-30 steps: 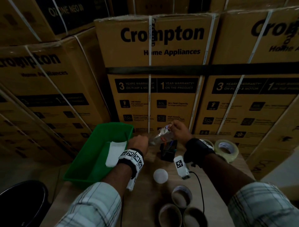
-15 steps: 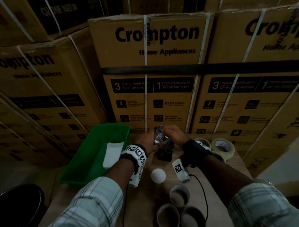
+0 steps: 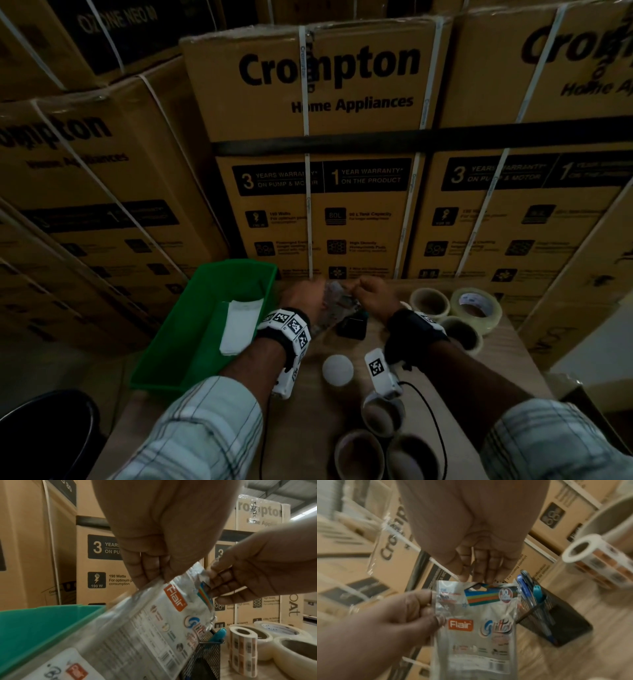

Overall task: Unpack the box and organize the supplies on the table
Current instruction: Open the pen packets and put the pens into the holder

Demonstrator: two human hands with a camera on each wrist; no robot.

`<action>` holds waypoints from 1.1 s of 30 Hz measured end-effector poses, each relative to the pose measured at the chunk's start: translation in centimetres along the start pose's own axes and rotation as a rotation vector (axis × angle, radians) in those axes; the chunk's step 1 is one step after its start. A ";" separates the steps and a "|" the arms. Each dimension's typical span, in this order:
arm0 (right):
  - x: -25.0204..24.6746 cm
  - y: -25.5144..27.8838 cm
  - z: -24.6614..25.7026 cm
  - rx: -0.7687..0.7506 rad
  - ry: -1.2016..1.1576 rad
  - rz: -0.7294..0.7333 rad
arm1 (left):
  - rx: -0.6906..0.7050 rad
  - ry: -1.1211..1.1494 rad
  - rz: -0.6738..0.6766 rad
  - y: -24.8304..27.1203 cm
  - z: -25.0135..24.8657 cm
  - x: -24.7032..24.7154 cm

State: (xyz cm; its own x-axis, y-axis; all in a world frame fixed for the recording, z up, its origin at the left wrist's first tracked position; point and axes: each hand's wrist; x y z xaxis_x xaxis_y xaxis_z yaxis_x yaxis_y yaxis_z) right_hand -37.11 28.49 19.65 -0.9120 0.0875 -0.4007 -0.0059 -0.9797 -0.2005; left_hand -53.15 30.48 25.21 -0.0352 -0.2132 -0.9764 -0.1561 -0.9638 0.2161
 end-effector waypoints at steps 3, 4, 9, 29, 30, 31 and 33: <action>0.2 0.0 0.0 0.013 -0.012 0.007 | -0.004 0.030 0.011 0.1 0.1 0.1; 0.3 -0.1 -0.2 0.010 0.006 0.015 | -0.009 0.035 0.015 0.2 0.2 0.0; 0.4 0.8 0.8 -0.079 0.075 0.189 | -0.039 0.048 0.013 0.5 0.6 -0.5; 2.7 0.3 -0.5 0.510 -0.284 0.008 | 0.084 0.077 0.078 2.1 -0.1 1.3; 2.6 0.3 -0.3 0.525 -0.331 0.017 | 0.100 0.096 0.103 2.1 -0.1 1.5; 2.6 0.2 -0.8 0.521 -0.379 0.016 | 0.123 0.117 0.120 2.1 0.0 1.6; 2.3 0.1 -1.2 0.504 -0.422 0.021 | 0.165 0.174 0.133 2.0 0.4 1.9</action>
State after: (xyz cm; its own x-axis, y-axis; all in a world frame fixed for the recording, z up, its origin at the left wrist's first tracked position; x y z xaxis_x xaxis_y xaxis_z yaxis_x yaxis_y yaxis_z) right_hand -38.73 28.79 17.66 -0.9960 0.0896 0.0053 -0.0842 -0.9539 0.2880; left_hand -53.92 28.19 23.80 0.1020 -0.3739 -0.9218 -0.3208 -0.8895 0.3253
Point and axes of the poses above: each hand's wrist, its own y-axis away from the middle knuckle, its own x-axis out of the palm, z = x × y, and after that the axes turned 15 degrees about -x, right-handed
